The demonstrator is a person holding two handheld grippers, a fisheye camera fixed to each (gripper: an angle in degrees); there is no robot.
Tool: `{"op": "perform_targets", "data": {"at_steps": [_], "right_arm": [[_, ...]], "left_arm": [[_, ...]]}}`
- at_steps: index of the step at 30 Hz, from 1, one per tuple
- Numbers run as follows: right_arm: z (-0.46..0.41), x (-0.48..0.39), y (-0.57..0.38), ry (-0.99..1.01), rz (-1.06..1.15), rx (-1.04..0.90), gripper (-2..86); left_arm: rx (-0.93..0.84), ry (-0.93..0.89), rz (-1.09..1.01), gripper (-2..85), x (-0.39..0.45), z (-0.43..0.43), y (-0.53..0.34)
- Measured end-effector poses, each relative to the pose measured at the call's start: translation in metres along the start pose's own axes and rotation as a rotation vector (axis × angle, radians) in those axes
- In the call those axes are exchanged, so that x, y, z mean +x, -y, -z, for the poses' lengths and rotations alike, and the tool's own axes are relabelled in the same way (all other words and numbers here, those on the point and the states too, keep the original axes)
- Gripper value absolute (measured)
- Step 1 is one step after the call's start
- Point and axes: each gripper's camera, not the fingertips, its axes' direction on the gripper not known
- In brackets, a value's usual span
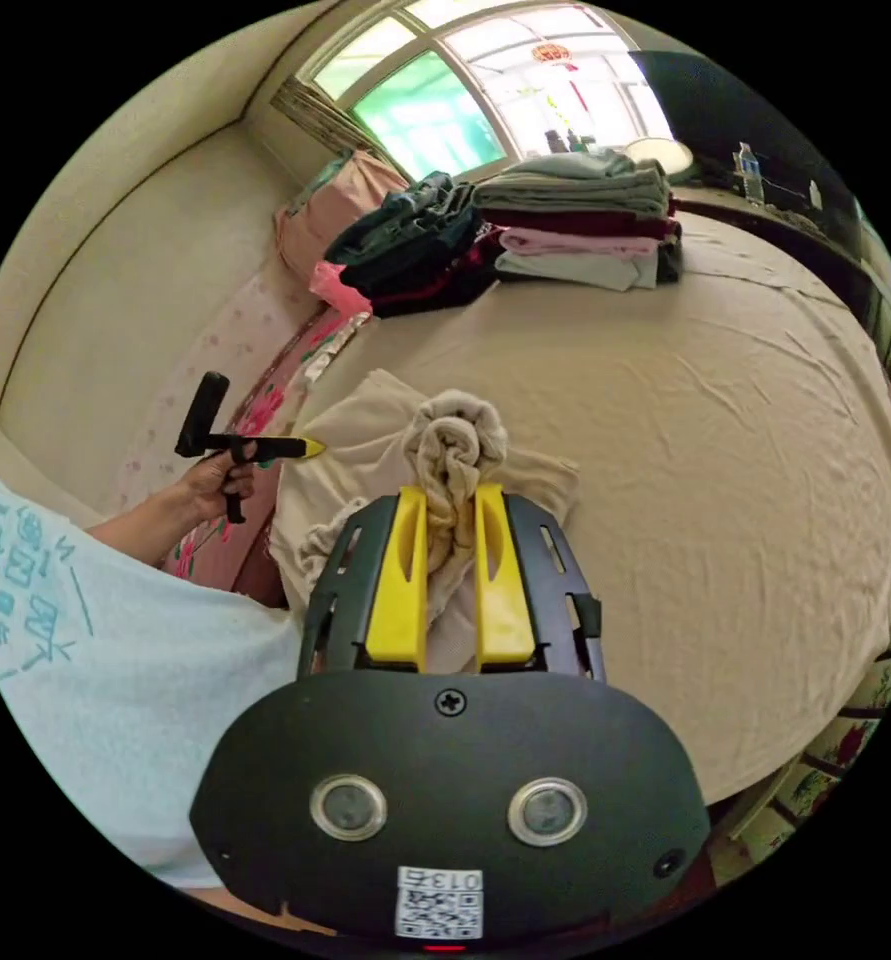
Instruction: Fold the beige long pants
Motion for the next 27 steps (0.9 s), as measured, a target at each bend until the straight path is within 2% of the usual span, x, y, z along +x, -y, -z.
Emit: {"op": "perform_targets", "data": {"at_steps": [1, 4, 6, 8, 11, 16, 20, 22, 27], "right_arm": [[0.001, -0.005, 0.0, 0.005, 0.021, 0.023, 8.7], [-0.028, 0.019, -0.004, -0.084, -0.109, -0.117, 11.7], [-0.024, 0.035, -0.008, -0.002, -0.187, -0.066, 16.1], [-0.008, 0.037, -0.006, -0.017, -0.232, -0.046, 21.9], [0.0, 0.039, -0.004, 0.052, -0.278, -0.009, 24.1], [-0.037, 0.038, 0.012, 0.117, -0.295, -0.102, 19.7], [-0.055, 0.042, 0.018, 0.152, -0.333, -0.117, 14.5], [-0.057, 0.04, 0.022, 0.166, -0.324, -0.125, 12.1], [-0.057, 0.012, 0.037, 0.073, -0.202, -0.138, 9.3]], "left_arm": [[0.004, 0.022, -0.038, 5.7, -0.001, 0.005, -0.005], [-0.069, 0.046, -0.084, 10.1, -0.014, -0.011, -0.005], [-0.081, 0.059, -0.067, 13.3, -0.024, -0.01, -0.002], [-0.013, 0.066, -0.074, 15.9, -0.029, 0.005, -0.003], [-0.058, 0.115, -0.097, 18.6, -0.04, 0.01, -0.006], [-0.218, 0.028, -0.105, 16.5, -0.054, -0.025, -0.012], [-0.215, 0.02, -0.059, 13.5, -0.066, -0.033, -0.015], [-0.251, -0.035, -0.045, 8.7, -0.073, -0.039, -0.017], [-0.248, 0.127, -0.143, 6.9, -0.053, -0.036, -0.025]]}}
